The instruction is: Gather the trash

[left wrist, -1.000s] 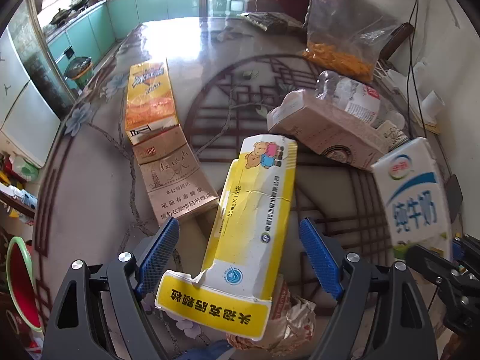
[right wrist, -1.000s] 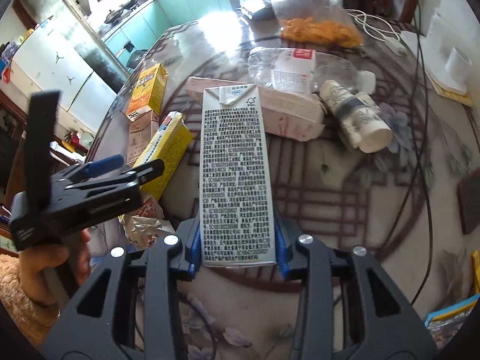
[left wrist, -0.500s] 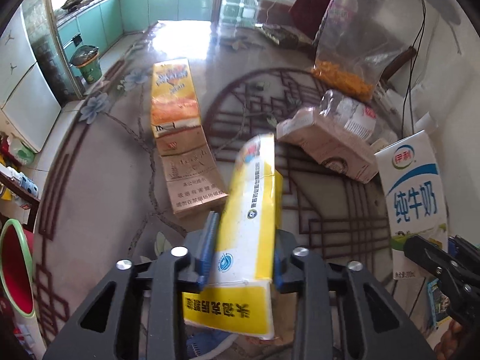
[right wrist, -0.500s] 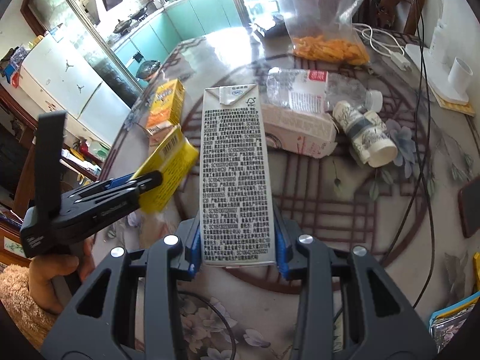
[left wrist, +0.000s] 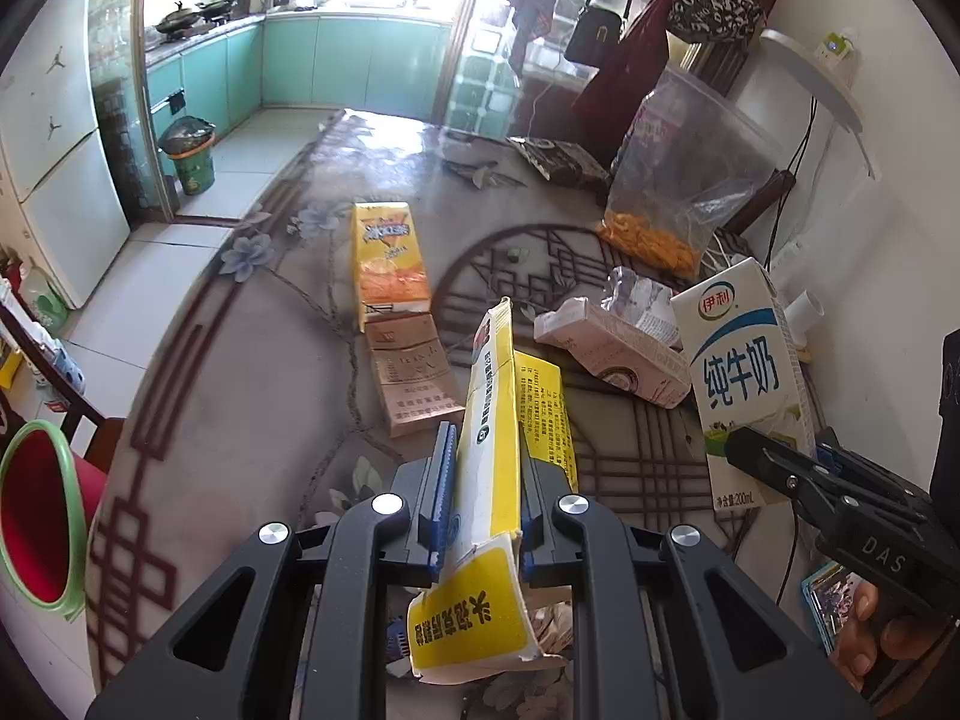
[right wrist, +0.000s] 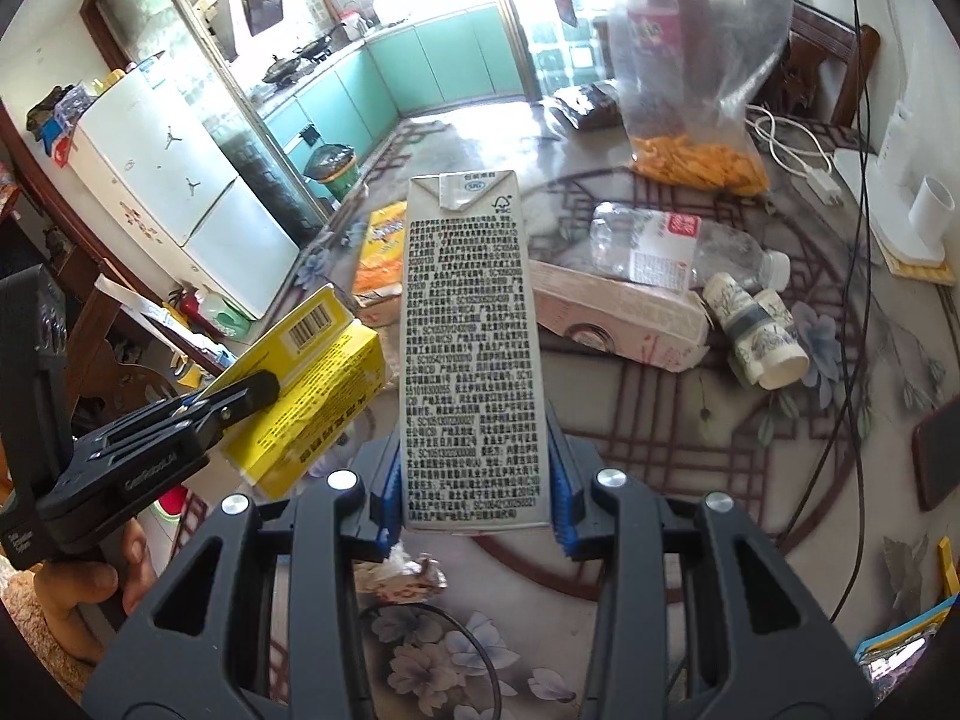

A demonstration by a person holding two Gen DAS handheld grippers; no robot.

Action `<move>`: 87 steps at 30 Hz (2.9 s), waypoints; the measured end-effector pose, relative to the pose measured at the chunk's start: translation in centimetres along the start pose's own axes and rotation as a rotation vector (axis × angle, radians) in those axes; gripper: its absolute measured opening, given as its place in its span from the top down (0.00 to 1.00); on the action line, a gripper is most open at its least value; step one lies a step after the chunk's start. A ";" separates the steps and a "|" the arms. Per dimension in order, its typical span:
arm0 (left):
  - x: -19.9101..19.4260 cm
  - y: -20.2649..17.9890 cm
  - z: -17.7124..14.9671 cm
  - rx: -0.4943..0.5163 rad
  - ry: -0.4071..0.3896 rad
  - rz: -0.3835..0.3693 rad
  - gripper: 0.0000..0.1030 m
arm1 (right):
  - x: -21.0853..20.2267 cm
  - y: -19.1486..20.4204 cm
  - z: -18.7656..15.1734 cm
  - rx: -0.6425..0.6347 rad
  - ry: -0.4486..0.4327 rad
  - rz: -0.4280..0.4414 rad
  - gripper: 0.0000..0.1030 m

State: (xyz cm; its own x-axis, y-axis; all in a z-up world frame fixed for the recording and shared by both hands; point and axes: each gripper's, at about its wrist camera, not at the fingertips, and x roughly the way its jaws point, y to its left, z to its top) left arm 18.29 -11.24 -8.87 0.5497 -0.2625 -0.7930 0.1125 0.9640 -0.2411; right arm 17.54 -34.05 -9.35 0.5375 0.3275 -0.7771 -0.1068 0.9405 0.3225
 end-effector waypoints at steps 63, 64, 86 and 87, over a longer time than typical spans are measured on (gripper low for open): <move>-7.0 16.8 -3.9 -0.144 -0.047 -0.002 0.86 | 2.3 17.9 -2.0 -0.161 -0.009 -0.014 0.64; -7.2 17.4 -3.9 -0.145 -0.047 -0.002 0.86 | 2.3 18.4 -2.2 -0.161 -0.009 -0.015 0.64; -11.5 32.4 -6.5 -0.268 -0.063 0.115 0.86 | 6.6 32.3 -4.2 -0.252 0.015 0.063 0.64; -11.7 33.2 -6.7 -0.279 -0.064 0.122 0.86 | 7.0 33.0 -4.3 -0.259 0.020 0.069 0.64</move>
State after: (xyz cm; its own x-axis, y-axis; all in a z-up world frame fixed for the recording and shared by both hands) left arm 10.03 23.57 -11.34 0.5973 -0.1334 -0.7909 -0.1844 0.9368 -0.2973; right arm 14.15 -0.36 -6.44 0.5048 0.3913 -0.7695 -0.3547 0.9067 0.2283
